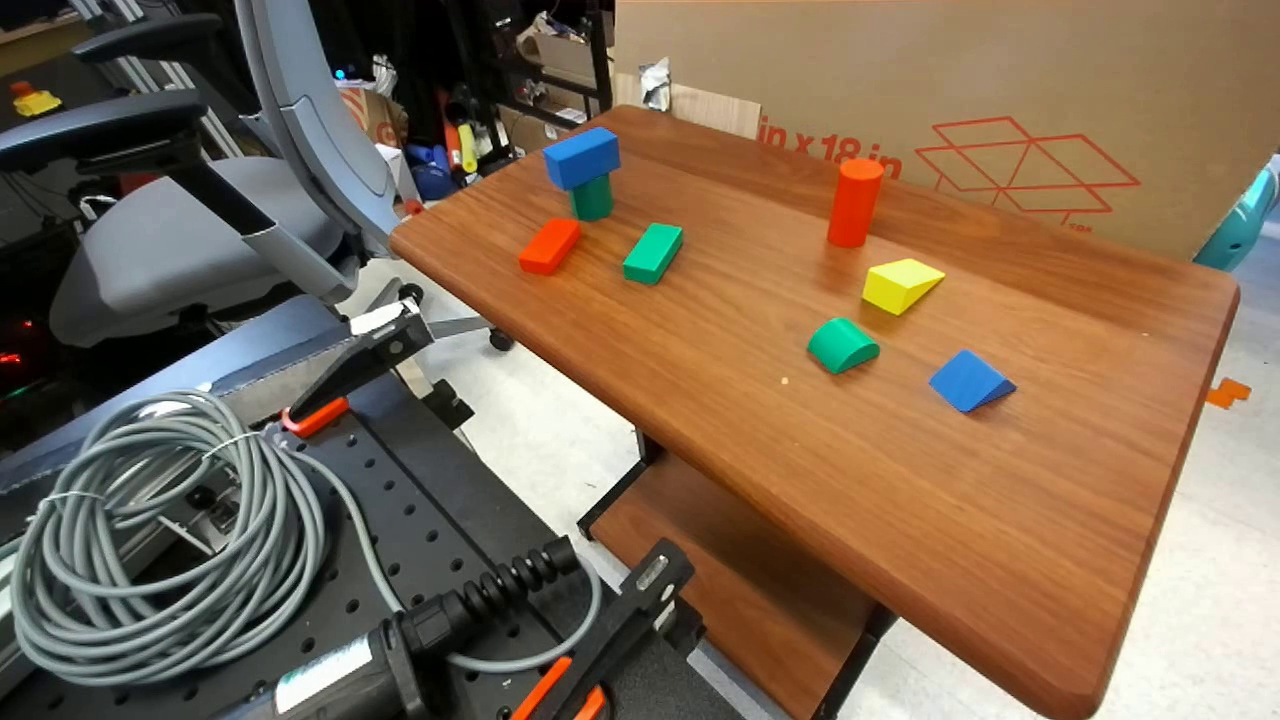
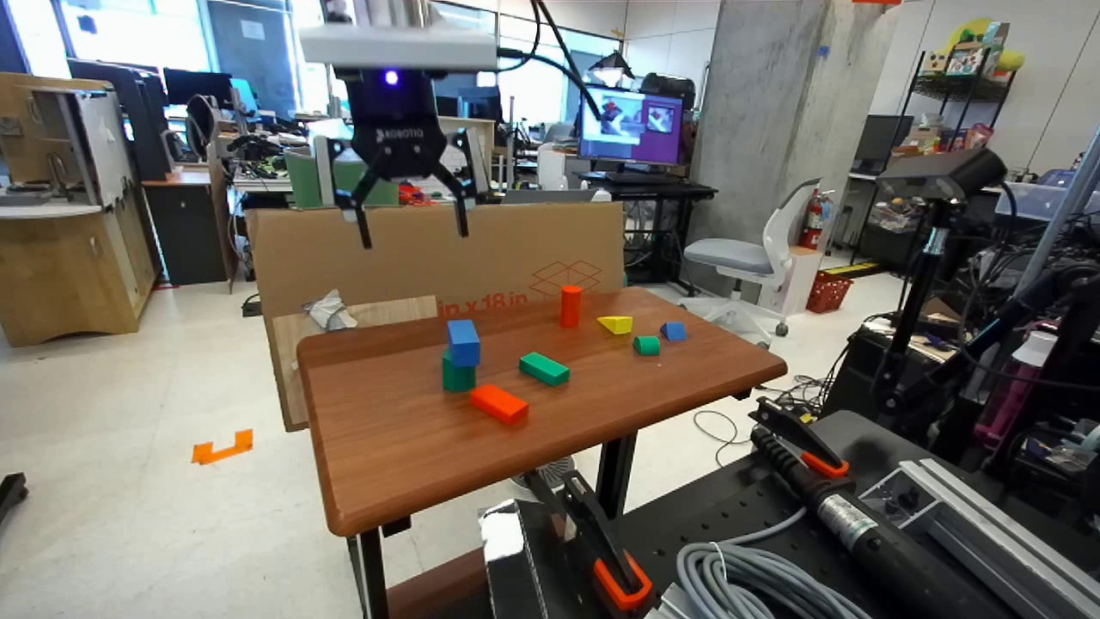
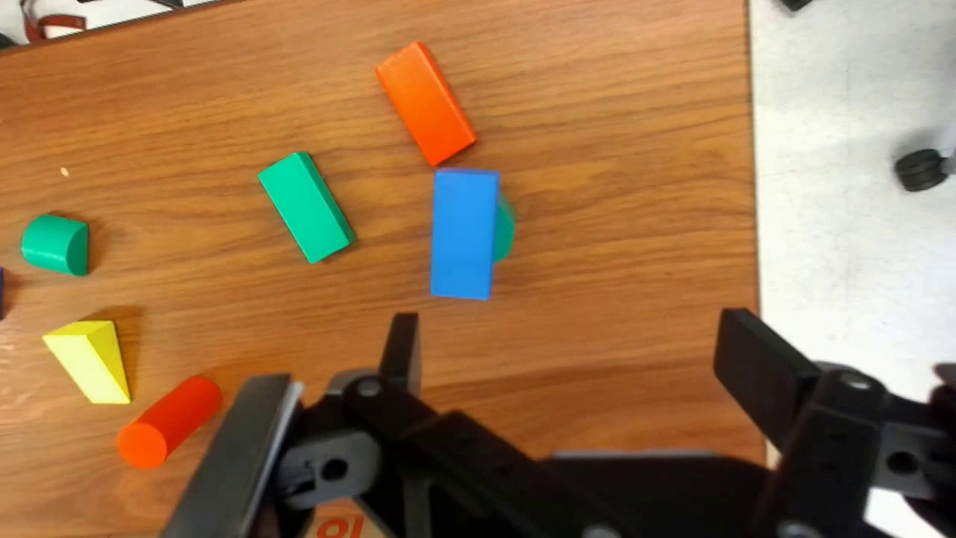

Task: Put the blue block on the green block

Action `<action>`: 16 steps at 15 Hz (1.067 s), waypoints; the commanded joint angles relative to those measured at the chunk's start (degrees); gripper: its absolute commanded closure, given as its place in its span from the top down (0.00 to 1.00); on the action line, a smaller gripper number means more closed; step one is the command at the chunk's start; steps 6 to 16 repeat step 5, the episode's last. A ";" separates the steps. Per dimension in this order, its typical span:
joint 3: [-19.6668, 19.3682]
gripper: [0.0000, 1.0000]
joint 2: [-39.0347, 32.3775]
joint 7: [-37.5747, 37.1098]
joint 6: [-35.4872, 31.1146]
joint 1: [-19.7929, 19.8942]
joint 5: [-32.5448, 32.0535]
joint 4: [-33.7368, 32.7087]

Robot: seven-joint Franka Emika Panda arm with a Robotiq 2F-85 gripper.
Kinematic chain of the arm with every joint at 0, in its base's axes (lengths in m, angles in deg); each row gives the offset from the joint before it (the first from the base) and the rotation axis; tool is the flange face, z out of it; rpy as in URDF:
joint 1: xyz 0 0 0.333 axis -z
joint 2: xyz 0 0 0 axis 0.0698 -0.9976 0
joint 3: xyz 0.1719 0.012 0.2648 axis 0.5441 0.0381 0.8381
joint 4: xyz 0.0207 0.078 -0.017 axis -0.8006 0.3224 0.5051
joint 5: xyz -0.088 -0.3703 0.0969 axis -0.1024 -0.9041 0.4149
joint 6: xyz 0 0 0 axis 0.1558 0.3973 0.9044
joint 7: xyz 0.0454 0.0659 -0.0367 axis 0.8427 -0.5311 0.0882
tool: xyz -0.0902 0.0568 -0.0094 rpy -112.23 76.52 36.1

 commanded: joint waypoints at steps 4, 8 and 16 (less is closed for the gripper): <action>1.32 1.00 9.19 3.47 0.13 3.17 1.30 3.85; 1.39 1.00 10.14 3.73 0.13 3.42 1.32 4.64; 1.39 1.00 10.14 3.73 0.13 3.42 1.32 4.64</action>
